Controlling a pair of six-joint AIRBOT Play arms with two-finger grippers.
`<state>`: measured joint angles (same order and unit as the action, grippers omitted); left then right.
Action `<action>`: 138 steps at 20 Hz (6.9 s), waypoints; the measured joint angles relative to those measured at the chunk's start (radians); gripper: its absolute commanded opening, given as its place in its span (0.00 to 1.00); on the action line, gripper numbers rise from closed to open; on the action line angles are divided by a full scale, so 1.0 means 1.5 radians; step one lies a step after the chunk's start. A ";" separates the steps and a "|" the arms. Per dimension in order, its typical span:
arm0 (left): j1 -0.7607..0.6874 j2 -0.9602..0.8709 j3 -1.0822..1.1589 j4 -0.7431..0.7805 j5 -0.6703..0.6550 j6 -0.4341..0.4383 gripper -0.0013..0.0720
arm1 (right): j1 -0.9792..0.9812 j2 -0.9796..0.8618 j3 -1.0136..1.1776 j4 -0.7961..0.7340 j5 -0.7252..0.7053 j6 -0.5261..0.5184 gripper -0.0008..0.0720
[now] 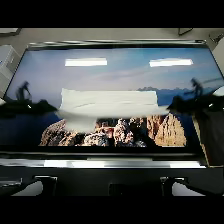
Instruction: Fold the clothes and pants, and hang the long-sleeved shirts on hangers.
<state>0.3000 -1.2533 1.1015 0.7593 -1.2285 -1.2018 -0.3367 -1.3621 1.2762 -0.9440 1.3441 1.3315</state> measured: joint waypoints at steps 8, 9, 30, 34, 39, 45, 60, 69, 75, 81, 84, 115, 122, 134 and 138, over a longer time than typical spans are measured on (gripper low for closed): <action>0.003 0.226 0.497 0.034 0.052 -0.002 0.05 | 0.001 0.293 0.371 -0.101 -0.135 -0.001 0.07; 0.003 0.253 0.517 0.037 0.057 -0.006 0.05 | 0.001 0.323 0.383 -0.117 -0.139 0.007 0.07; -0.092 0.012 0.136 0.127 0.012 -0.077 0.05 | 0.149 -0.028 0.166 -0.272 0.062 0.157 0.07; -0.105 -0.114 0.094 0.078 0.134 -0.066 0.05 | 0.172 -0.144 0.133 -0.282 -0.106 0.232 0.07; -0.130 -0.210 0.130 0.027 0.284 -0.042 0.05 | 0.179 -0.192 0.125 -0.282 -0.356 0.288 0.07; -0.171 -0.248 0.143 0.011 0.445 -0.036 0.05 | 0.180 -0.214 0.124 -0.287 -0.524 0.311 0.07; -0.163 -0.212 0.127 0.110 0.086 -0.092 0.05 | 0.106 -0.220 0.187 -0.306 -0.062 0.230 0.07; -0.183 -0.216 0.065 0.195 0.001 -0.172 0.36 | 0.103 -0.260 0.166 -0.294 0.047 0.194 0.49; -0.127 -0.200 0.126 0.199 -0.070 -0.183 0.76 | 0.062 -0.236 0.189 -0.274 0.129 0.171 0.78; -0.091 -0.070 -0.090 0.251 -0.141 -0.142 0.71 | -0.020 -0.179 0.085 -0.291 0.216 0.153 0.79; -0.087 0.003 -0.255 0.205 -0.087 -0.106 0.67 | -0.031 -0.156 0.034 -0.302 0.216 0.147 0.79; -0.123 0.071 -0.314 0.083 0.027 -0.059 0.05 | -0.038 -0.102 -0.136 -0.180 0.079 0.087 0.07; -0.125 -0.065 0.003 0.117 0.056 -0.113 0.05 | 0.022 -0.169 0.110 -0.164 0.025 0.156 0.07; -0.158 -0.380 0.297 0.123 0.036 -0.174 0.78 | 0.049 -0.333 0.227 -0.112 -0.076 0.227 0.79; -0.131 -0.376 0.326 0.123 -0.025 -0.171 0.78 | 0.013 -0.326 0.245 -0.134 -0.040 0.213 0.98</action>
<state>0.1040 -1.8172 1.5906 0.9440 -1.2659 -1.4586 -0.3168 -1.8511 1.6436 -1.1442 1.2835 1.6505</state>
